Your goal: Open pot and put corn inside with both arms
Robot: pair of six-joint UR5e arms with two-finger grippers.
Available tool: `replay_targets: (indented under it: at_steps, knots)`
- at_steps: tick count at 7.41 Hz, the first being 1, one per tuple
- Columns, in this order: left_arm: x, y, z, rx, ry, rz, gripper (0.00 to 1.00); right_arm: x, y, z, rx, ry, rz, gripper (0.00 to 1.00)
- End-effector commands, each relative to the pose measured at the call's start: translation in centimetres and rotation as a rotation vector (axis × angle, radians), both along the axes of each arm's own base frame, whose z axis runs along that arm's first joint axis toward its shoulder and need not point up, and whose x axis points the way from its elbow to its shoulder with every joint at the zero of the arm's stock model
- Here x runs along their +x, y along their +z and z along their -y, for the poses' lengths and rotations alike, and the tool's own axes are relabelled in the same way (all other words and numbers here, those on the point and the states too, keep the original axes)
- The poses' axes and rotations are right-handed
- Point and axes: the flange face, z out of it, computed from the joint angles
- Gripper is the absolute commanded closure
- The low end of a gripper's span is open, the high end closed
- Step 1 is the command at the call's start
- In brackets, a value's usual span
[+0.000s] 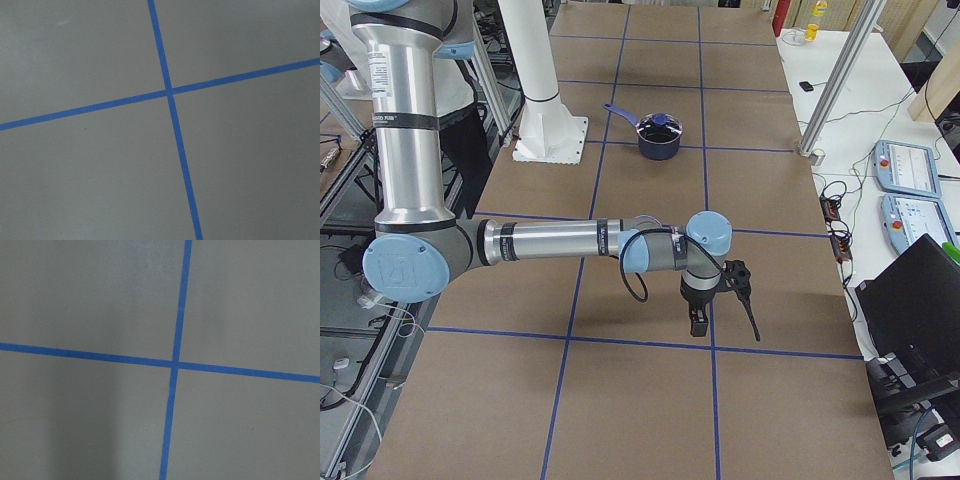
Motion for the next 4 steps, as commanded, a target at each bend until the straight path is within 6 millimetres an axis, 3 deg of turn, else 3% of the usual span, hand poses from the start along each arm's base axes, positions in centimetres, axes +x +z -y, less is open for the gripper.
replay_targets:
  at_steps: [1,3,4]
  knots:
    - [0.0,-0.6,0.0,0.010,-0.001,-0.001,0.01,0.0,-0.2,0.0,0.004,0.000,0.001,0.00]
    - [0.0,-1.2,0.0,0.023,-0.002,0.002,0.01,0.0,0.1,0.0,-0.001,0.000,-0.001,0.00]
    - [0.0,-2.6,0.0,0.041,-0.009,-0.003,0.01,0.0,-0.4,0.0,0.009,-0.001,-0.001,0.00]
